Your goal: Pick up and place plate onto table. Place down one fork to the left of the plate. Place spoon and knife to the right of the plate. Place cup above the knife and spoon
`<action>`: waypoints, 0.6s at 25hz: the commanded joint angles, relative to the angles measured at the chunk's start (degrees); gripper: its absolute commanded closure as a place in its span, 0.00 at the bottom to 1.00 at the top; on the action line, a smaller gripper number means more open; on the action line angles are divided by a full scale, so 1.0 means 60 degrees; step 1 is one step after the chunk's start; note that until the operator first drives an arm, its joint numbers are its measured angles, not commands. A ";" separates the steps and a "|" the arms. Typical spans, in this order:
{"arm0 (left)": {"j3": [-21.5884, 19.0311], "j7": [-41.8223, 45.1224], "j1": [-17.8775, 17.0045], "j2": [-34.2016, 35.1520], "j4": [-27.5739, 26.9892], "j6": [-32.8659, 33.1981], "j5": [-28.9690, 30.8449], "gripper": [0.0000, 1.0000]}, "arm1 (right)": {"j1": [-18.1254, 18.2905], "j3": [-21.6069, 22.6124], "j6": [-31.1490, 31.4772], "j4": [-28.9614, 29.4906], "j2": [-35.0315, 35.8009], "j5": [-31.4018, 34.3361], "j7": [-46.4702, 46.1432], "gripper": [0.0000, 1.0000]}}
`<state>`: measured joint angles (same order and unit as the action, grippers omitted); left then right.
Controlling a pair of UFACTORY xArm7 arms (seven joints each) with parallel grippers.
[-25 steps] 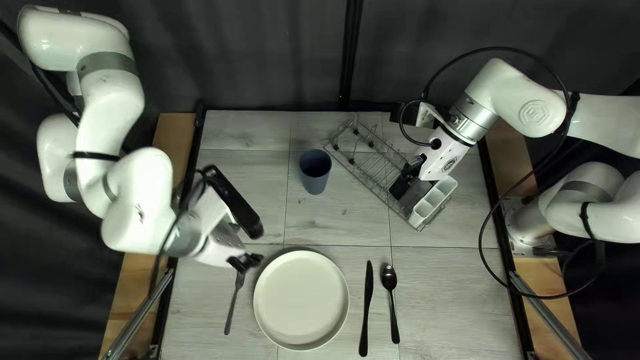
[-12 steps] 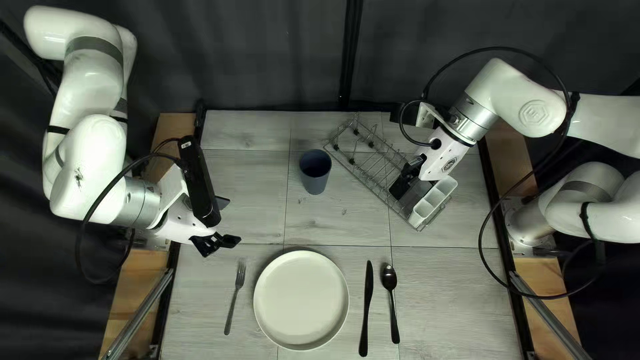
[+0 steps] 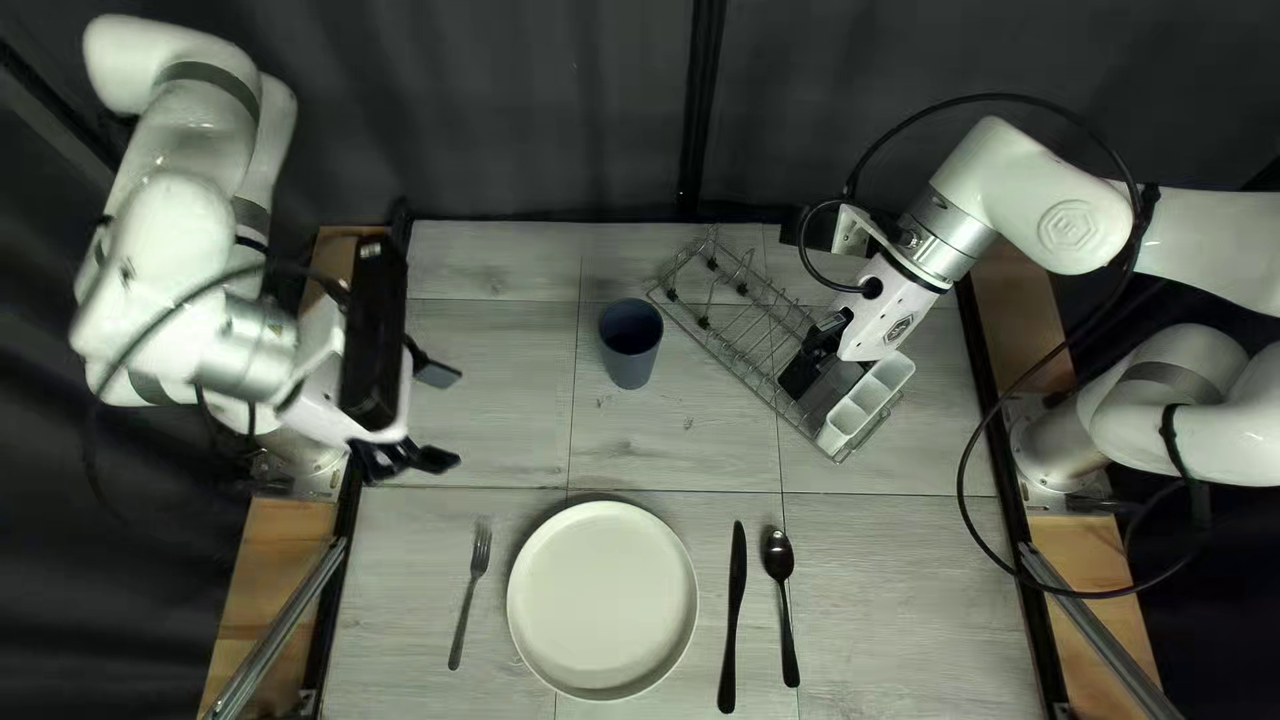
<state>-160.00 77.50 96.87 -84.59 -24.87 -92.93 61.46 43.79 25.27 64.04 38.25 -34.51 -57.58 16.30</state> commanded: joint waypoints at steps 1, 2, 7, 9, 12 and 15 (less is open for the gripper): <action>-0.0013 -0.0034 -0.0002 -0.0030 0.0004 -0.0010 -0.0003 0.00 | 0.0000 0.0000 0.0000 0.0000 0.0000 0.0000 0.0000 0.00; -0.0013 -0.0034 -0.0002 -0.0030 0.0004 -0.0010 -0.0003 0.00 | 0.0000 0.0000 0.0000 0.0000 0.0000 0.0000 0.0000 0.00; -0.0013 -0.0034 -0.0002 -0.0030 0.0004 -0.0010 -0.0003 0.00 | -0.0011 0.0013 0.0002 0.0022 -0.0019 0.0093 -0.0121 0.00; -0.0013 -0.0034 -0.0002 -0.0030 0.0004 -0.0010 -0.0003 0.00 | 0.0195 -0.0072 0.0098 0.0373 0.0455 0.0399 -0.0254 0.00; -0.0013 -0.0034 -0.0002 -0.0030 0.0004 -0.0010 -0.0003 0.00 | 0.0503 -0.0167 0.0198 0.0748 0.0940 0.0870 -0.0196 0.00; -0.0013 -0.0034 -0.0002 -0.0030 0.0004 -0.0010 -0.0003 0.00 | 0.0803 -0.0080 0.0159 0.1048 0.1288 0.1398 0.0184 0.00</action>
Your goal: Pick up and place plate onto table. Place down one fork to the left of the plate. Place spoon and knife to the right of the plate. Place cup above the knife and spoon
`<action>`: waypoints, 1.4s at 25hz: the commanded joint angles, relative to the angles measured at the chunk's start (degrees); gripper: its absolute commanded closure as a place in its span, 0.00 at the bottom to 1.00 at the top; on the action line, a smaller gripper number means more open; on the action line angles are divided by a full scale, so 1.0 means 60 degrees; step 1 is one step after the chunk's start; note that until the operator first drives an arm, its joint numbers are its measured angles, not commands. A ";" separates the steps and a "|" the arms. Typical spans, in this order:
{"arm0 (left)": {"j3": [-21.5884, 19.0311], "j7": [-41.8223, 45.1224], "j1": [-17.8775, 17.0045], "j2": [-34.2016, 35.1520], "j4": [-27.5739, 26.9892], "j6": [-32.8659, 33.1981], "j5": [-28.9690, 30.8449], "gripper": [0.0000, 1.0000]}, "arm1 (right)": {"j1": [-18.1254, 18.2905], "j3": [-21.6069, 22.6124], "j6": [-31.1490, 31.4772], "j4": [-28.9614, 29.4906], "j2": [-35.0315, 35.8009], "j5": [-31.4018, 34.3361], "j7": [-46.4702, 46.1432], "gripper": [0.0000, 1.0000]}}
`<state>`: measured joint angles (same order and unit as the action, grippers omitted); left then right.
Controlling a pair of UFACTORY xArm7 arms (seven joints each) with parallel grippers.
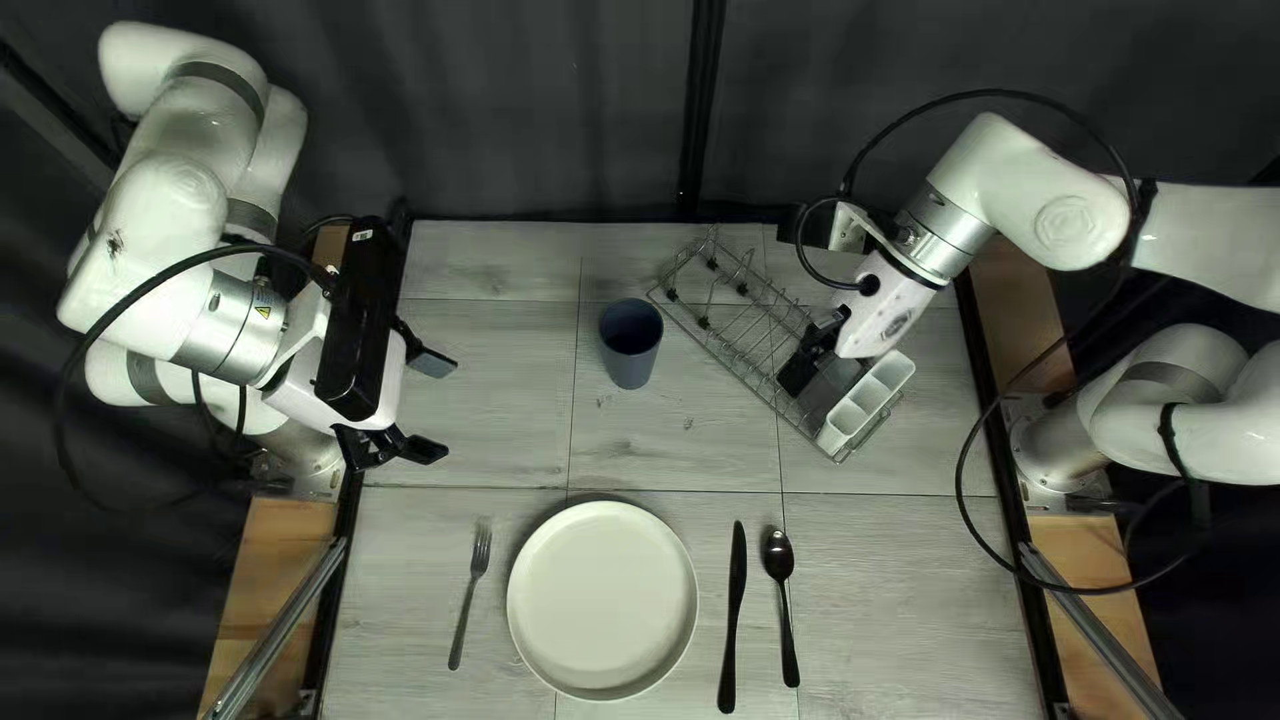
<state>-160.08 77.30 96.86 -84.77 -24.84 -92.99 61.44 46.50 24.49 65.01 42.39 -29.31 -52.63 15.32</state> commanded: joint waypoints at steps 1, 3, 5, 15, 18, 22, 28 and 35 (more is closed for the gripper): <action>0.0000 0.0000 0.0000 0.0000 0.0000 0.0000 0.0000 0.00 | 0.0512 0.0125 -0.0037 0.0504 0.0571 0.0891 0.0628 0.00; 0.0000 0.0000 0.0000 0.0000 0.0000 0.0000 0.0000 0.00 | 0.0722 0.0265 -0.0097 0.0657 0.0674 0.1346 0.1092 0.00; 0.0000 0.0000 0.0000 0.0000 0.0000 0.0000 0.0000 0.00 | 0.0883 0.0415 -0.0210 0.0852 0.0834 0.1750 0.1417 0.00; 0.0000 0.0000 0.0000 0.0000 0.0000 0.0000 0.0000 0.00 | 0.1454 0.2254 -0.1703 0.2572 0.3359 0.5232 0.3451 0.00; 0.0000 0.0000 0.0000 0.0000 0.0000 0.0000 0.0000 0.00 | 0.1503 0.2566 -0.1557 0.3037 0.3802 0.6108 0.4551 0.00; 0.0000 0.0000 0.0000 0.0000 0.0000 0.0000 0.0000 0.00 | 0.1468 0.2621 -0.1635 0.3009 0.3869 0.6288 0.4544 0.00; 0.0000 0.0000 0.0000 0.0000 0.0000 0.0000 0.0000 0.00 | 0.1255 0.2767 -0.2300 0.3702 0.5545 0.8342 0.5161 0.00; 0.0000 0.0000 0.0000 0.0000 0.0000 0.0000 0.0000 0.00 | 0.0411 0.2449 -0.2566 0.4747 0.7204 1.0450 0.6068 0.00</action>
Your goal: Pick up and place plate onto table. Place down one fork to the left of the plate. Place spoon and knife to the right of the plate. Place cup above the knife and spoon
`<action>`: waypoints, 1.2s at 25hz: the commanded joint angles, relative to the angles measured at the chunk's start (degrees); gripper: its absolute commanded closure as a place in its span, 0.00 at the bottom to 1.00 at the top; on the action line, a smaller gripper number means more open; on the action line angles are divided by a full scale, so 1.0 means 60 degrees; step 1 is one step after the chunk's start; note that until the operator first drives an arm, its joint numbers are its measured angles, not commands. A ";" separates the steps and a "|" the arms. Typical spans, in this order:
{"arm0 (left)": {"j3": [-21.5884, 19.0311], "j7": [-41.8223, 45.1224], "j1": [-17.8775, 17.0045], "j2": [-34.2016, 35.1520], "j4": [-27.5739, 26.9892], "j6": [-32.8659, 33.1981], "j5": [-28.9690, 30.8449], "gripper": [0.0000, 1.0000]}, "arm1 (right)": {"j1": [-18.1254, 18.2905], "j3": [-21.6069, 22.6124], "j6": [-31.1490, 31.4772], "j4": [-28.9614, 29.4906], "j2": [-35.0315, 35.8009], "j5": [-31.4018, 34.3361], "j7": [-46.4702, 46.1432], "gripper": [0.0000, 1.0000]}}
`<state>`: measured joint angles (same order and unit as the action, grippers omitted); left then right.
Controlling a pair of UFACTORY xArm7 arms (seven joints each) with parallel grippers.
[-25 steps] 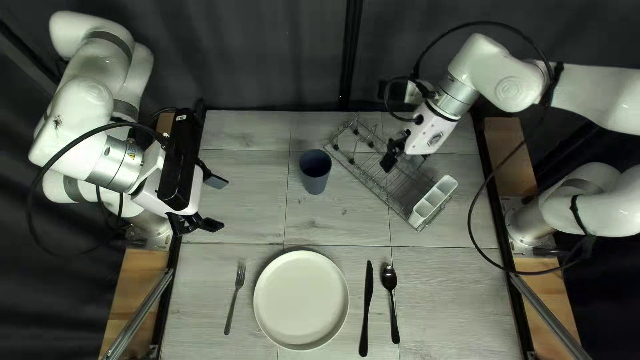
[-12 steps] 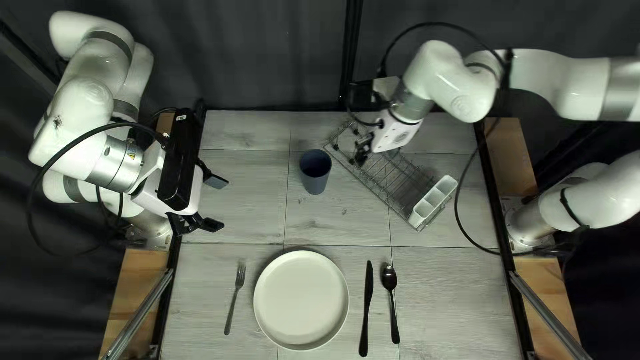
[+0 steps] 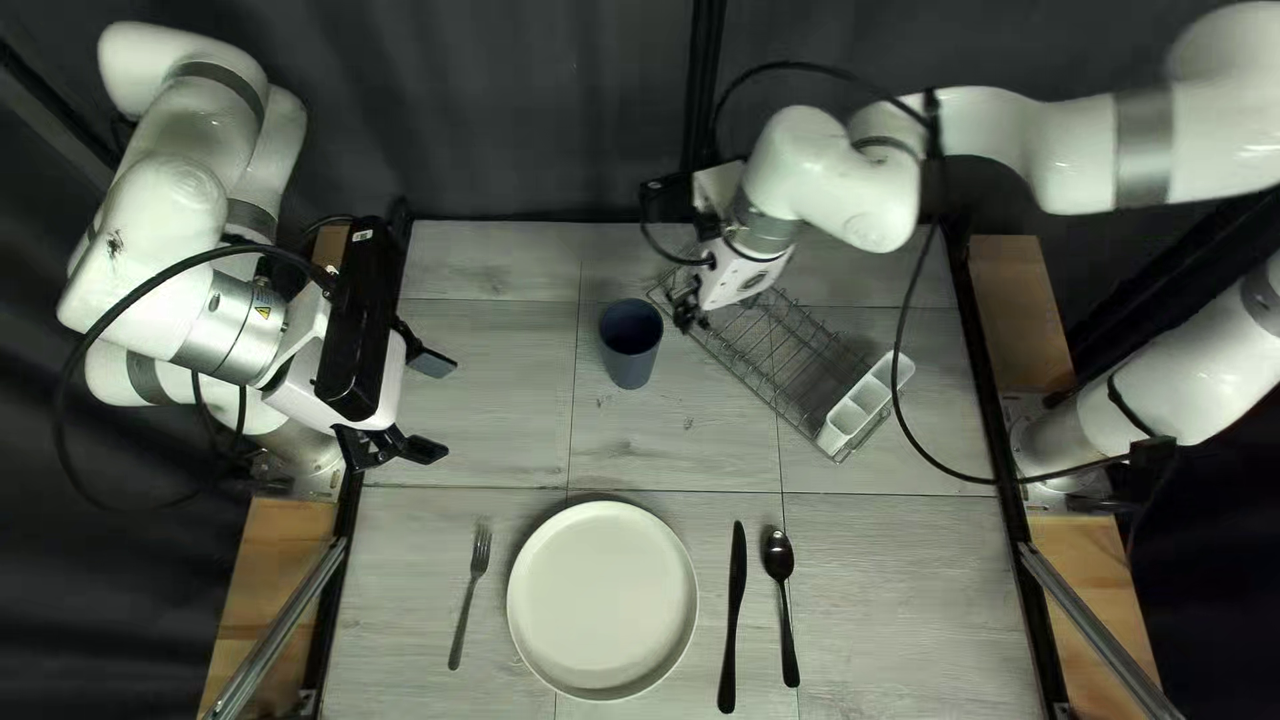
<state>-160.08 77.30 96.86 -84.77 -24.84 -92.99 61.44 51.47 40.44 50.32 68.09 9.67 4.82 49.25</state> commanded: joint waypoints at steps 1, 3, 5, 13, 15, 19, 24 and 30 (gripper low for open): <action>0.0000 0.0000 0.0000 0.0000 0.0000 0.0000 0.0000 0.00 | -0.0575 -0.0315 -0.0096 0.0685 0.0989 0.1193 0.0539 0.00; 0.0000 0.0000 0.0000 0.0000 0.0000 0.0000 0.0000 0.00 | -0.0754 -0.0461 -0.0071 0.0918 0.1312 0.1577 0.0685 0.00; 0.0000 0.0000 0.0000 0.0000 0.0000 0.0000 0.0000 0.00 | -0.0919 -0.0580 -0.0041 0.1142 0.1607 0.1900 0.0798 0.00; 0.0000 0.0000 0.0000 0.0000 0.0000 0.0000 0.0000 0.00 | -0.1327 -0.0918 -0.0182 0.1502 0.2447 0.2621 0.1008 0.06; 0.0000 0.0000 0.0000 0.0000 0.0000 0.0000 0.0000 0.00 | -0.1407 -0.0979 -0.0160 0.1562 0.2565 0.2733 0.1069 0.87; 0.0000 0.0000 0.0000 0.0000 0.0000 0.0000 0.0000 0.00 | -0.1513 -0.1035 0.0002 0.1769 0.2696 0.2819 0.1134 1.00; 0.0000 0.0000 0.0000 0.0000 0.0000 0.0000 0.0000 0.00 | -0.1560 -0.0962 0.0076 0.1778 0.2579 0.2753 0.1199 1.00; 0.0000 0.0000 0.0000 0.0000 0.0000 0.0000 0.0000 0.00 | -0.1512 -0.0649 0.0241 0.1426 0.1915 0.2312 0.1299 1.00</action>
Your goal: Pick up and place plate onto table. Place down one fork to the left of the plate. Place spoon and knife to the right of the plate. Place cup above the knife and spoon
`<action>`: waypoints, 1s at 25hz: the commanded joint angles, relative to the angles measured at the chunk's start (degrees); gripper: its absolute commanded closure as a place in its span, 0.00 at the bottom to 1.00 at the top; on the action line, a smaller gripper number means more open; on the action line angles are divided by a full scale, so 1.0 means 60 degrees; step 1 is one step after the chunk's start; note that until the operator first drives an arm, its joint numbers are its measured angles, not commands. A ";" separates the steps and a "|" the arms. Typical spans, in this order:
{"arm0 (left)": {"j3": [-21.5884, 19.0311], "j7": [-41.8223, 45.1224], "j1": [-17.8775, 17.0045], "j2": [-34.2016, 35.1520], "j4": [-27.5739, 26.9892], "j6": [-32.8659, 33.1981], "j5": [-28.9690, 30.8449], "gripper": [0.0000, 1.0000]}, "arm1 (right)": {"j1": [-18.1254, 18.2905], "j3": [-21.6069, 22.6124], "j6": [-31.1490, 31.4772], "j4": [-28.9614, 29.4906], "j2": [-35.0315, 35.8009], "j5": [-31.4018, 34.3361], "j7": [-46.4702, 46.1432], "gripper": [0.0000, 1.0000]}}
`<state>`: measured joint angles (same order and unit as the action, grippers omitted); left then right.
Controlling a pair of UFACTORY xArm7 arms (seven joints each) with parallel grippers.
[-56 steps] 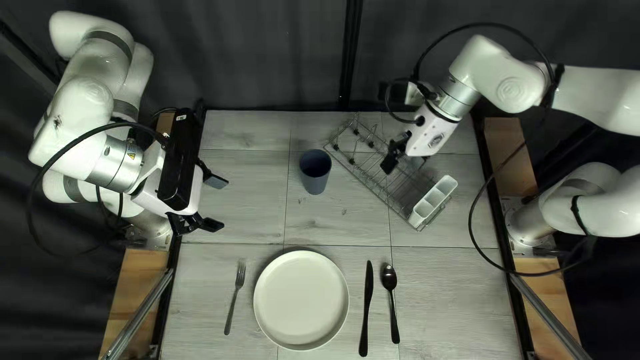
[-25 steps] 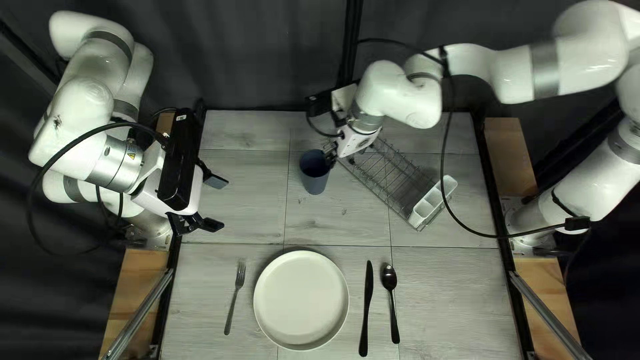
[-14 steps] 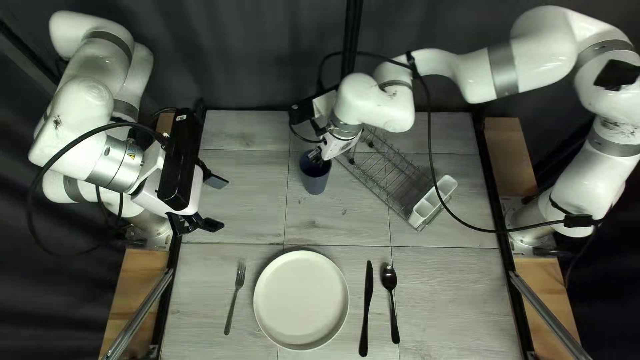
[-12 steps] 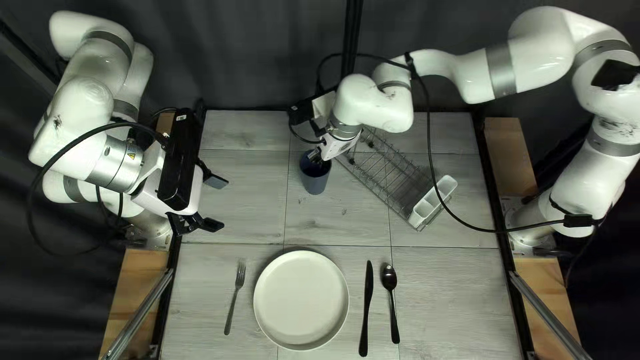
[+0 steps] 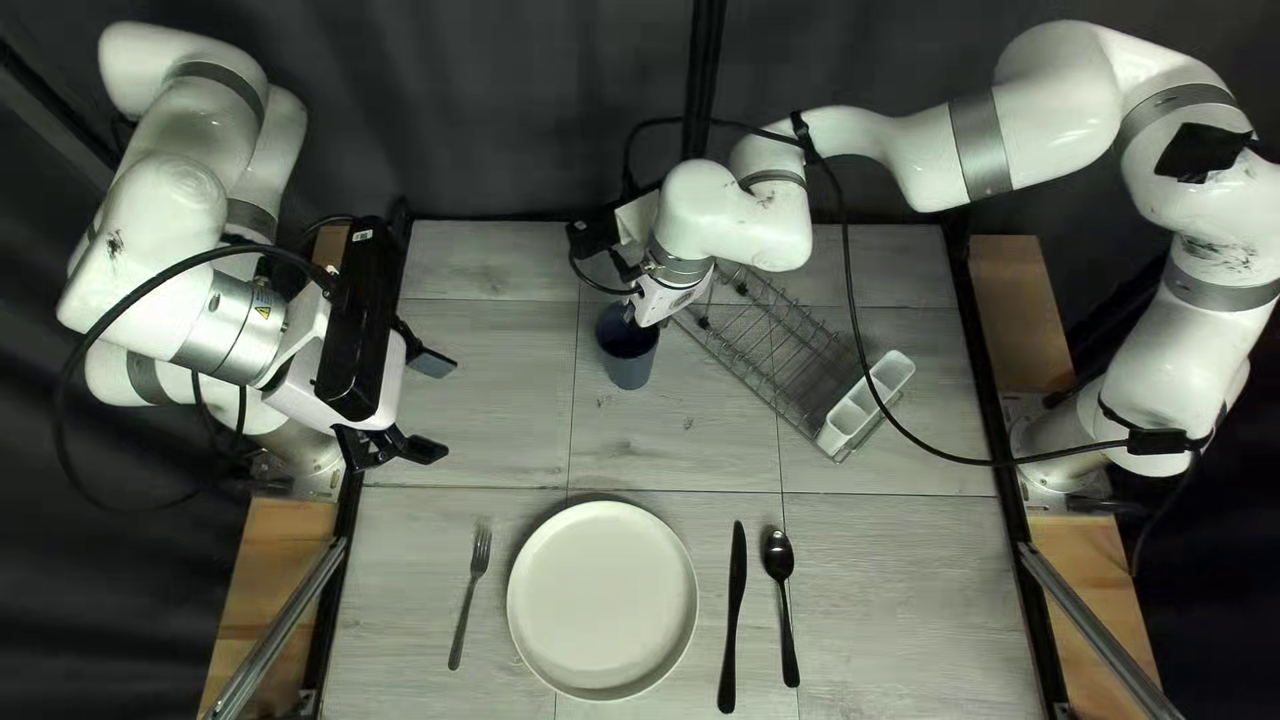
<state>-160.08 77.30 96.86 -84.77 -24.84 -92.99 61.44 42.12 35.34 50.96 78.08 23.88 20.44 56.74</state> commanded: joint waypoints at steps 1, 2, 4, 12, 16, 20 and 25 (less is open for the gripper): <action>0.0000 0.0000 0.0000 0.0000 0.0000 0.0000 0.0000 0.00 | 0.0092 0.0332 0.0299 -0.0388 -0.0815 -0.0519 0.0049 1.00; 0.0000 0.0000 0.0000 0.0000 0.0000 0.0000 0.0000 0.00 | 0.0113 0.0406 0.0407 -0.0484 -0.1048 -0.0666 0.0053 1.00; 0.0000 0.0000 0.0000 0.0000 0.0000 0.0000 0.0000 0.00 | 0.0168 0.0614 0.0707 -0.0869 -0.1832 -0.1152 0.0063 1.00; 0.0000 0.0000 0.0000 0.0000 0.0000 0.0000 0.0000 0.00 | -0.0276 0.1179 0.1525 -0.2929 -0.4828 -0.3347 0.0256 1.00; 0.0000 0.0000 0.0000 0.0000 0.0000 0.0000 0.0000 0.00 | -0.0644 0.1122 0.1310 -0.4210 -0.6030 -0.4387 0.0257 1.00; 0.0000 0.0000 0.0000 0.0000 0.0000 0.0000 0.0000 0.00 | -0.0952 0.0907 0.0973 -0.5217 -0.6903 -0.5177 0.0083 1.00; 0.0000 0.0000 0.0000 0.0000 0.0000 0.0000 0.0000 0.00 | -0.1202 0.0862 0.0485 -0.6040 -0.7359 -0.5673 0.0065 1.00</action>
<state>-160.08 77.30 96.86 -84.77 -24.84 -92.99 61.44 35.55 40.71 55.04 43.67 -19.12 -12.43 57.23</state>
